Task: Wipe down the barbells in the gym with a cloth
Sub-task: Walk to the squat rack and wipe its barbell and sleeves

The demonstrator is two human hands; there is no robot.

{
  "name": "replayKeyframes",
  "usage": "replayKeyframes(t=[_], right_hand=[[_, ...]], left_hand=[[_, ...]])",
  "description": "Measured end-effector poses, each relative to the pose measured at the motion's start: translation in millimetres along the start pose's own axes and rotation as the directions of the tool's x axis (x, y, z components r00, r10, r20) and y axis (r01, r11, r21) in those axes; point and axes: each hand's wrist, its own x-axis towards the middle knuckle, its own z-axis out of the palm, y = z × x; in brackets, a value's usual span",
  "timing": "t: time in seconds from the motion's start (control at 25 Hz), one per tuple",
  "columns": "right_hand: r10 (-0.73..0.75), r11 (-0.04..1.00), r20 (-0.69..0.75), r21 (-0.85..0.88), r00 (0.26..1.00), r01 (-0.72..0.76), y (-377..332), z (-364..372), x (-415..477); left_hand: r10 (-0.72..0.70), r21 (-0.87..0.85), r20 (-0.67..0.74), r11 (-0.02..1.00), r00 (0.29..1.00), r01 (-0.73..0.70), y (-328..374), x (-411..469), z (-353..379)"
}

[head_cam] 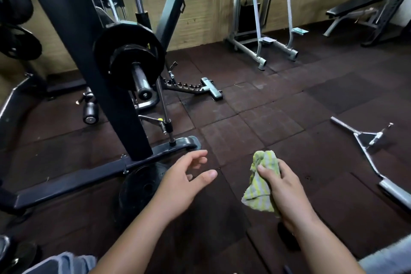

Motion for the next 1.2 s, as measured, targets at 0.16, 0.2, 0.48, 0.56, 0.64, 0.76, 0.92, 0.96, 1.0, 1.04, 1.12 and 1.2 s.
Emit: replayKeyframes(t=[0.16,0.2,0.48,0.56,0.64,0.76,0.92,0.96,1.0,1.04,1.12,1.2], right_hand=[[-0.058,0.996,0.025,-0.063,0.998,0.06,-36.9,-15.3,87.2],[-0.068,0.995,0.022,-0.072,0.997,0.07,-45.7,-18.5,109.0],[-0.055,0.993,0.042,-0.106,0.998,0.059,-80.4,-16.3,258.9],[-0.061,0.991,0.044,-0.117,0.997,0.066,-90.6,-7.0,305.3],[-0.054,0.99,0.044,-0.126,0.998,0.059,-104.5,1.7,351.6],[-0.044,0.988,0.04,-0.144,0.998,0.049,-125.3,10.3,409.1],[-0.023,0.992,0.052,-0.119,0.998,0.03,-143.7,22.4,488.8],[-0.018,0.992,0.057,-0.122,0.998,0.025,-147.1,25.5,509.7],[-0.012,0.991,0.065,-0.129,0.998,0.021,-149.8,29.2,531.3],[-0.009,0.991,0.079,-0.136,0.997,0.019,-152.7,33.6,555.7],[-0.009,0.989,0.103,-0.146,0.995,0.025,-158.3,43.5,596.1],[-0.013,0.989,0.138,-0.145,0.99,0.033,-167.0,52.3,651.0]], left_hand=[[-0.012,-0.001,0.003,1.0,1.0,0.012,20.6,87.9,22.1],[-0.017,-0.008,0.001,1.0,1.0,0.017,23.9,110.8,26.6],[-0.016,-0.063,-0.002,0.998,1.0,0.016,28.9,270.4,38.4],[0.001,-0.084,-0.001,0.996,1.0,-0.001,24.6,323.2,37.1],[0.0,-0.11,0.0,0.994,1.0,0.0,22.6,376.1,33.6],[-0.016,-0.122,0.024,0.992,1.0,0.019,24.6,442.1,28.1],[-0.06,-0.173,-0.008,0.983,0.998,0.058,24.0,519.5,18.6],[-0.069,-0.187,-0.022,0.98,0.997,0.064,23.7,537.1,17.1],[-0.081,-0.199,-0.039,0.977,0.996,0.072,22.3,554.1,16.3],[-0.094,-0.21,-0.059,0.974,0.994,0.08,20.2,572.9,15.8],[-0.11,-0.225,-0.082,0.97,0.991,0.089,18.3,602.8,14.8],[-0.127,-0.215,-0.111,0.971,0.986,0.101,17.2,646.7,16.9]])
